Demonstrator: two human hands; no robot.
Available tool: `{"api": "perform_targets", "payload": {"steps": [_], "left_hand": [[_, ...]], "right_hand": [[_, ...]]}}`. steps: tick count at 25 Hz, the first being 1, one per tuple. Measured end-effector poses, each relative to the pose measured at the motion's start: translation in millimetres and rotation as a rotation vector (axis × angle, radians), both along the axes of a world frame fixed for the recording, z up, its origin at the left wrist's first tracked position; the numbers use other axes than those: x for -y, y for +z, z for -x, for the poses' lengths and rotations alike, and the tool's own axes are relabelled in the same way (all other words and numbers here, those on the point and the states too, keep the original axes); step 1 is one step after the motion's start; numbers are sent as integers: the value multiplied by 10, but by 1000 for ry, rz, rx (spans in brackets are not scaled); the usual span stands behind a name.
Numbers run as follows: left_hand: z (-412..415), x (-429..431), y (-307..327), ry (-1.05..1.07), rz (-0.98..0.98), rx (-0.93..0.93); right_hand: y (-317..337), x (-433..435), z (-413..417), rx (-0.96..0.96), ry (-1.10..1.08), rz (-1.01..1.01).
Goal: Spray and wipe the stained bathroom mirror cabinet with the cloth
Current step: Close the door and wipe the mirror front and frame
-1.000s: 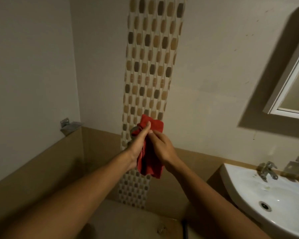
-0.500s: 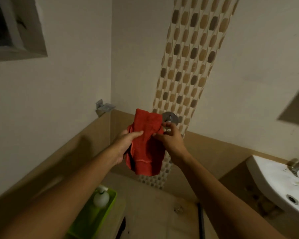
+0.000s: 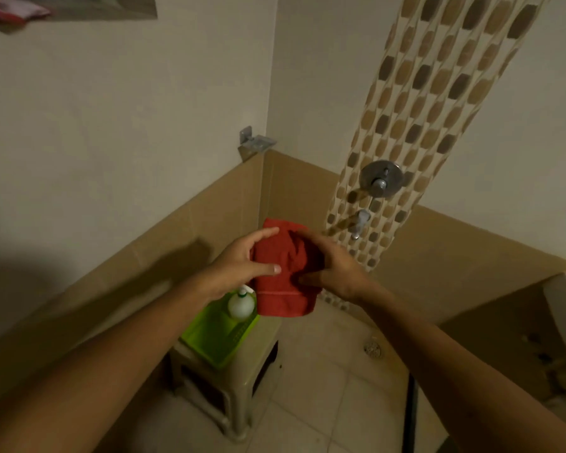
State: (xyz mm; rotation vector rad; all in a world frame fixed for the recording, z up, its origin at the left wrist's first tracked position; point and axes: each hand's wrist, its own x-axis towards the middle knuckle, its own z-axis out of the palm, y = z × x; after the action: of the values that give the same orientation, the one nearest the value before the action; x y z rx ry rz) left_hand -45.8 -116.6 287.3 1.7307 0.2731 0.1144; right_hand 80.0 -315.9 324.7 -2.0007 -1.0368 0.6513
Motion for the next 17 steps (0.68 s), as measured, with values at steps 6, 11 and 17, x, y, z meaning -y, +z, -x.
{"api": "perform_targets", "payload": {"steps": [6,11,17], "left_hand": [[154,-118,-187,19,-181,-161],[-1,-529,-695,326,235,-161],[-131,-1137,-1667,353,222,-263]], "right_hand": [[-406,-68,38,-380,-245,-201],[-958,-526,146,-709,-379,-351],[-1970,-1137,333,-413,-501,-193]]}}
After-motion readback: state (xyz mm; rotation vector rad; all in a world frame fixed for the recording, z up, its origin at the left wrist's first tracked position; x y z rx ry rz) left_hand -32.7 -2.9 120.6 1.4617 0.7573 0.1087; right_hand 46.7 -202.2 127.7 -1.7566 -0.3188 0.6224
